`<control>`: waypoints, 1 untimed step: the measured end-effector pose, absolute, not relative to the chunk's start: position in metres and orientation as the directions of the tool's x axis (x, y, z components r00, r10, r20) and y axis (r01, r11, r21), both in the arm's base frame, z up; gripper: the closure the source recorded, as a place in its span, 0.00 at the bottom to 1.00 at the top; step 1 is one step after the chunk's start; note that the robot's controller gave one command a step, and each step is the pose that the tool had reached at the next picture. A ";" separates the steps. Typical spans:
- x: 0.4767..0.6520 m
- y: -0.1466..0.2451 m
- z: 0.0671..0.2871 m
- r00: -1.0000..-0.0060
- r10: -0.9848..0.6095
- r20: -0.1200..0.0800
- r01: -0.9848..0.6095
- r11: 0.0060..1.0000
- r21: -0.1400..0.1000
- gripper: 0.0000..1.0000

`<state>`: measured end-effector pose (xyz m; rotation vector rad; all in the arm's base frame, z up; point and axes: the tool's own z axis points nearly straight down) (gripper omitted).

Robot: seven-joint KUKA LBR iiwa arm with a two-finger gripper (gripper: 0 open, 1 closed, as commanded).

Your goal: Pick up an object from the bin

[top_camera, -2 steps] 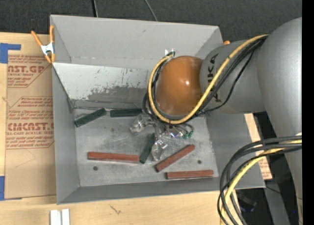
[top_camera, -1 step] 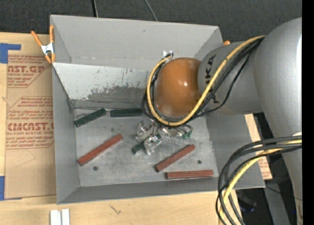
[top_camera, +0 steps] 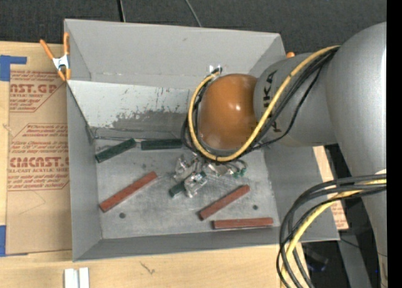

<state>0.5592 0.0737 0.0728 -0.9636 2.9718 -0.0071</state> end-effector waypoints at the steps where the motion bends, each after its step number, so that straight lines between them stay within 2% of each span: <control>1: 0.559 0.074 0.075 -0.809 -0.588 -0.015 -0.588 0.809 -0.010 1.00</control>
Offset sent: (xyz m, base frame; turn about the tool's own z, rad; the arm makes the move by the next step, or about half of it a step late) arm 0.0000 0.0002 0.0048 0.0001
